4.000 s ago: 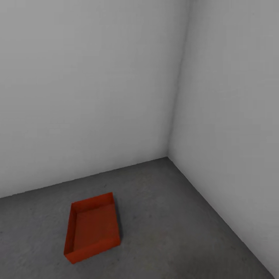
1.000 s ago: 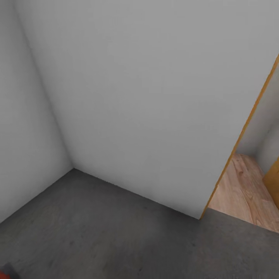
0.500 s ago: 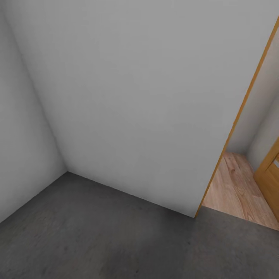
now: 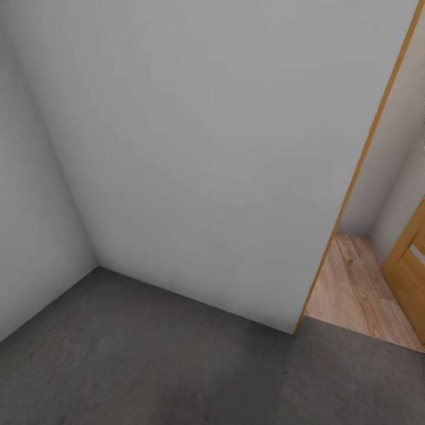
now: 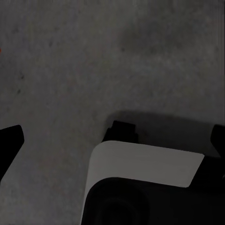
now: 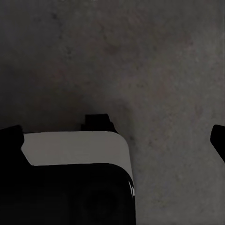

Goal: Move the two storage containers from the living room to the garage. In the garage, place one container on the floor and stack the other container on top of it (either order is fine).

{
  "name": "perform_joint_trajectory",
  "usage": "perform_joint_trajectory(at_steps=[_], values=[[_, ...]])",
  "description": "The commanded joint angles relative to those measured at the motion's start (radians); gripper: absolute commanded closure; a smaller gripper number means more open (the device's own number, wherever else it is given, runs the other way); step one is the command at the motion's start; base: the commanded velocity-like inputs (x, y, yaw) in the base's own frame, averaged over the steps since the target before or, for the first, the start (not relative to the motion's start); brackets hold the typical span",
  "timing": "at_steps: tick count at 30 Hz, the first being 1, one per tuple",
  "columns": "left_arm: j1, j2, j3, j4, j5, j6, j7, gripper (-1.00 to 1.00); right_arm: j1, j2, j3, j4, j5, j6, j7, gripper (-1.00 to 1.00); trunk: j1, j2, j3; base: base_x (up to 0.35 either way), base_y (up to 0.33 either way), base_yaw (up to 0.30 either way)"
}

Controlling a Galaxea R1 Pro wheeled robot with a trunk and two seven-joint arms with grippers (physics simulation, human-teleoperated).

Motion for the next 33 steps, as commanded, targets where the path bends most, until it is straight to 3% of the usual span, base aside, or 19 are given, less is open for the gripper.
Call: perform_joint_trajectory(at_steps=[1, 21, 33], values=[[-0.001, 0.0, 0.006, 0.001, 0.004, -0.005, 0.001, -1.0, -0.001, 0.001, 0.008, 0.003, -0.01, -0.006, 0.0, -1.0, 0.0, 0.0, 0.0, 0.0, 0.0, -0.079], [-0.001, 0.0, 0.006, 0.001, 0.004, -0.005, 0.001, -1.0, -0.001, -0.001, 0.008, 0.003, -0.009, -0.007, 0.0, -1.0, 0.0, 0.0, 0.006, 0.0, 0.0, -0.015], [-0.001, 0.0, 0.007, 0.001, 0.004, -0.005, 0.001, -1.0, 0.012, -0.002, 0.007, 0.003, -0.011, -0.015, 0.001, -1.0, 0.0, 0.0, 0.021, 0.0, 0.0, -0.168]])
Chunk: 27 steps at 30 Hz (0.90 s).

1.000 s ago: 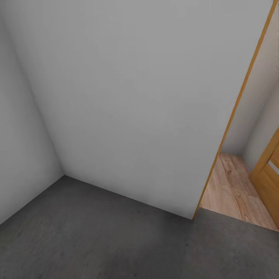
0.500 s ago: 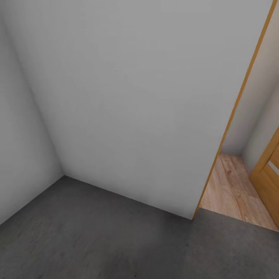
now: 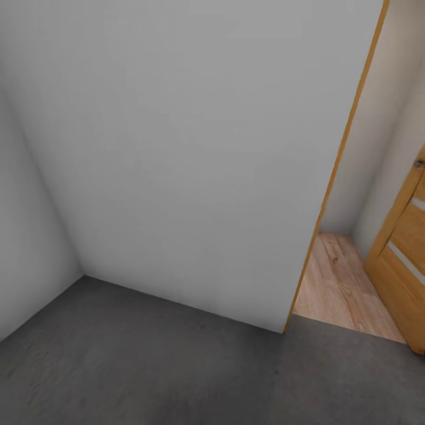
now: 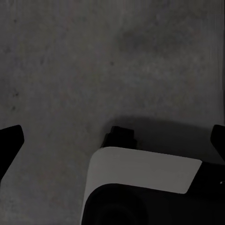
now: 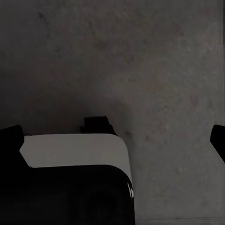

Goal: Move the two storage containers from the living room to the garage. In the garage, place one container on the floor and stack the other container on top of it (either order is fine).

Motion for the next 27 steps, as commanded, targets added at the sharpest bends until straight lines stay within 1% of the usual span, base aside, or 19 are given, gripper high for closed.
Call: perform_joint_trajectory(at_steps=[1, 10, 18, 24, 27], values=[[0.0, 0.0, 0.006, 0.001, 0.004, -0.005, 0.001, -1.0, -0.001, 0.001, 0.008, 0.003, -0.01, -0.006, 0.0, -1.0, 0.0, 0.0, 0.0, 0.0, 0.0, -0.219], [0.0, 0.0, 0.006, 0.001, 0.004, -0.005, 0.001, -1.0, 0.0, 0.001, 0.008, 0.003, -0.01, -0.003, 0.0, -1.0, 0.0, 0.0, 0.007, 0.0, 0.0, -0.249], [0.0, 0.0, 0.007, 0.001, 0.004, -0.005, 0.001, -1.0, 0.0, 0.001, 0.008, 0.003, -0.01, 0.0, 0.0, -1.0, 0.0, 0.0, 0.008, 0.0, 0.0, -0.28], [0.0, 0.0, 0.007, 0.001, 0.004, -0.005, 0.001, -1.0, -0.001, -0.001, 0.008, 0.003, -0.01, 0.002, 0.032, -1.0, 0.0, 0.0, 0.008, 0.0, 0.0, -0.282], [0.0, 0.0, 0.007, 0.001, 0.004, -0.005, 0.001, -1.0, 0.0, -0.005, 0.008, 0.003, -0.01, 0.002, 0.034, -1.0, 0.0, 0.0, 0.008, 0.0, 0.0, -0.282]])
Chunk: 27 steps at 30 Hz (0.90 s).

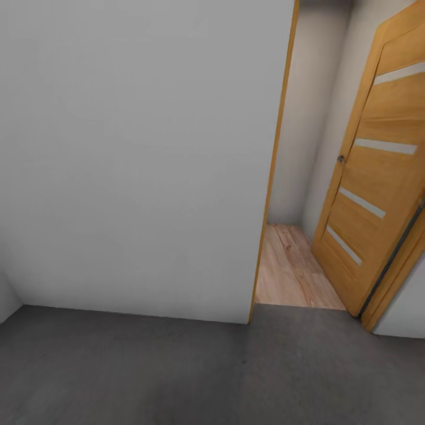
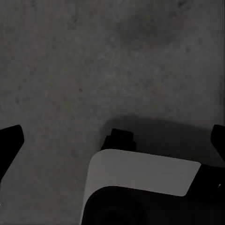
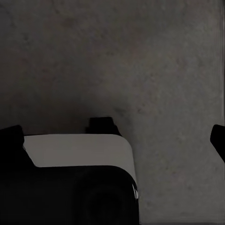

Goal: Move the two storage containers from the living room to the garage. In the garage, place one container on the floor and stack the other container on top of it (either order is fine).

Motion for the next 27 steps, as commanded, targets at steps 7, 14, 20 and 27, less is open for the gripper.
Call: perform_joint_trajectory(at_steps=[7, 14, 20, 27], values=[[0.005, -0.006, 0.012, 0.006, 0.01, 0.001, -0.005, -1.0, 0.004, -0.011, 0.012, 0.001, -0.003, -0.008, 0.007, -1.0, 0.0, -0.001, -0.001, 0.0, 0.0, -0.242], [0.029, -0.022, 0.013, 0.008, 0.017, -0.012, 0.013, -1.0, 0.029, -0.006, 0.013, 0.001, 0.005, -0.008, 0.005, -1.0, 0.0, -0.001, -0.001, 0.0, 0.0, 0.0], [0.032, -0.03, 0.014, 0.008, 0.018, -0.012, 0.017, -1.0, 0.034, -0.01, 0.013, 0.0, 0.004, -0.01, 0.001, -1.0, 0.0, -0.001, -0.001, 0.0, 0.0, -0.004], [0.032, -0.03, 0.014, 0.008, 0.018, -0.014, 0.016, -1.0, 0.034, -0.01, 0.011, 0.0, -0.009, -0.008, 0.001, -1.0, 0.0, -0.001, 0.003, 0.0, 0.0, -0.196]])
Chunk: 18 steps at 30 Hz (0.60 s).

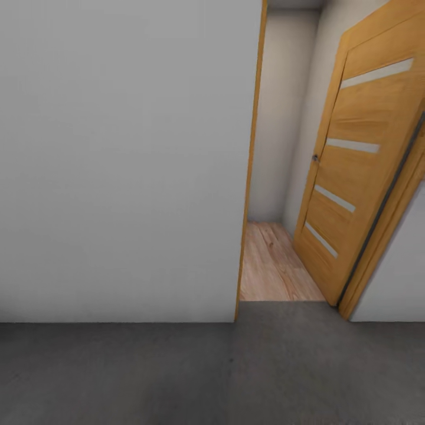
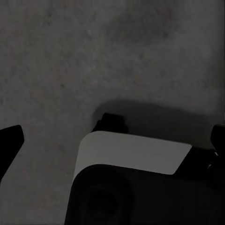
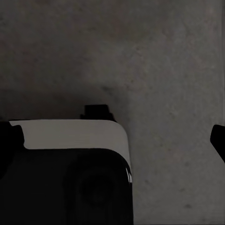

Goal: Move the two storage containers from the living room to the garage. In the garage, place one container on the floor and stack the other container on top of it (either order is fine).

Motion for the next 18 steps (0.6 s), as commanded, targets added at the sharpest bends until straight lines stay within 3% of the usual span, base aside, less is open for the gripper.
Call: perform_joint_trajectory(at_steps=[1, 14, 18], values=[[-0.001, 0.0, 0.006, 0.001, 0.006, -0.005, 0.001, -1.0, -0.001, 0.001, 0.008, 0.003, -0.009, -0.005, -0.001, -1.0, 0.0, 0.0, 0.0, 0.0, 0.0, -0.229], [0.0, -0.001, 0.006, 0.001, 0.005, -0.006, 0.0, -1.0, -0.001, 0.001, 0.008, 0.004, -0.01, -0.005, -0.001, -1.0, 0.0, 0.0, 0.006, 0.0, 0.0, -0.259], [0.0, 0.0, 0.006, 0.001, 0.005, -0.004, -0.015, -1.0, -0.001, 0.001, 0.008, 0.004, -0.01, -0.005, -0.001, -1.0, 0.0, 0.0, 0.007, 0.136, 0.0, -0.282]])
